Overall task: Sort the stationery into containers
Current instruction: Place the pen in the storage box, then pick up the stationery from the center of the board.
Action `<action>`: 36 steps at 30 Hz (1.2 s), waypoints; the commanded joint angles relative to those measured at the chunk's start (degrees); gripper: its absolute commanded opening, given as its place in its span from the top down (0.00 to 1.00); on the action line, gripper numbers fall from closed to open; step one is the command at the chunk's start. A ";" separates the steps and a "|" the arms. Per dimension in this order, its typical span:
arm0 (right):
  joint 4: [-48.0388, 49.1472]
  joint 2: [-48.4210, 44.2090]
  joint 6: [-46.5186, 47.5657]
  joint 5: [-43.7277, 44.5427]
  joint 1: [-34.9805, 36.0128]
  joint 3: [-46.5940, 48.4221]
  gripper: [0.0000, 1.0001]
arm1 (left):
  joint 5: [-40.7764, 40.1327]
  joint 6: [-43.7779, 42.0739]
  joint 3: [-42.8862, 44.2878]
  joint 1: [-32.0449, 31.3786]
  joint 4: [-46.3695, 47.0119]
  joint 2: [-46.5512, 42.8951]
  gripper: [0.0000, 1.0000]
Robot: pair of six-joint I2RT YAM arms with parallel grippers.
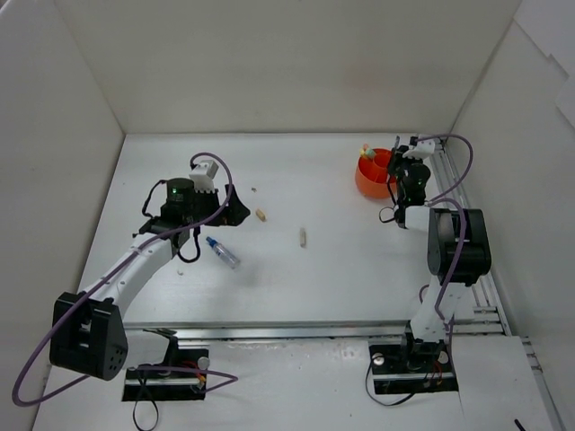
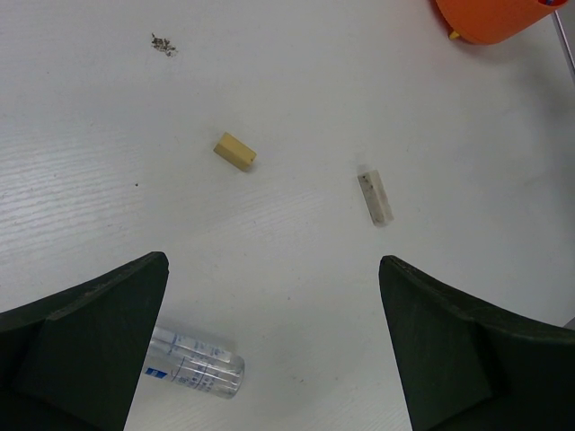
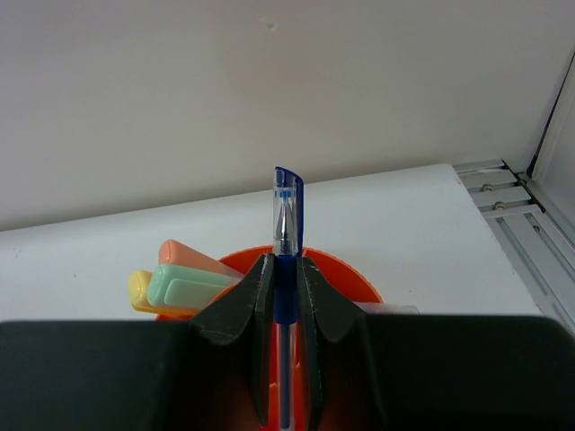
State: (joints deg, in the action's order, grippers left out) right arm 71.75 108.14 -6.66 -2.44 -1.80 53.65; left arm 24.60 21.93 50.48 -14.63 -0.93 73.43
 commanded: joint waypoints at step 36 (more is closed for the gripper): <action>-74.35 -28.26 -3.44 20.09 34.22 12.44 0.02 | -13.00 4.78 -9.96 -0.75 -10.23 -26.40 0.00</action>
State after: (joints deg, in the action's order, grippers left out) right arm 18.15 74.91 -6.02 5.17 28.99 62.72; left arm 16.23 24.62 39.09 -15.22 -10.15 48.25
